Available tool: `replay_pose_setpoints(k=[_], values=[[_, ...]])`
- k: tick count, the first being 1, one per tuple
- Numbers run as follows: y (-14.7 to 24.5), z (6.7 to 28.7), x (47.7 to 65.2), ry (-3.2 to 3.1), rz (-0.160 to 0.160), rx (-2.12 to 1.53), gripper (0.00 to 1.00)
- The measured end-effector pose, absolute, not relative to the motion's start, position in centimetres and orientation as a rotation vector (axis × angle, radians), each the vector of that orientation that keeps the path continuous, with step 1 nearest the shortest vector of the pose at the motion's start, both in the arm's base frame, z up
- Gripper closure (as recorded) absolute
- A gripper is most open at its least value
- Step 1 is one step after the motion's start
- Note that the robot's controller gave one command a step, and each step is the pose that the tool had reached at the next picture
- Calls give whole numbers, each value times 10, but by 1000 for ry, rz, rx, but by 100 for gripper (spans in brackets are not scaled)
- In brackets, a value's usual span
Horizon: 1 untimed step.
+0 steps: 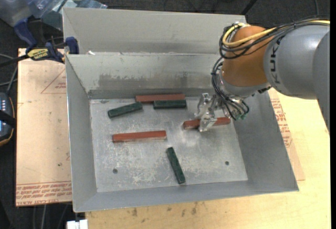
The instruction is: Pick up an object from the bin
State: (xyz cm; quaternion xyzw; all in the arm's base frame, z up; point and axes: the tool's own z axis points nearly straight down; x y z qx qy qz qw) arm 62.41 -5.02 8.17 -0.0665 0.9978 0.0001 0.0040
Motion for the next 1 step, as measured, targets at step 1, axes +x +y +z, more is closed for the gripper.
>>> replay_pose_setpoints(k=[1], values=[[-50, 82, 624, 3127, 0, -208, 100]])
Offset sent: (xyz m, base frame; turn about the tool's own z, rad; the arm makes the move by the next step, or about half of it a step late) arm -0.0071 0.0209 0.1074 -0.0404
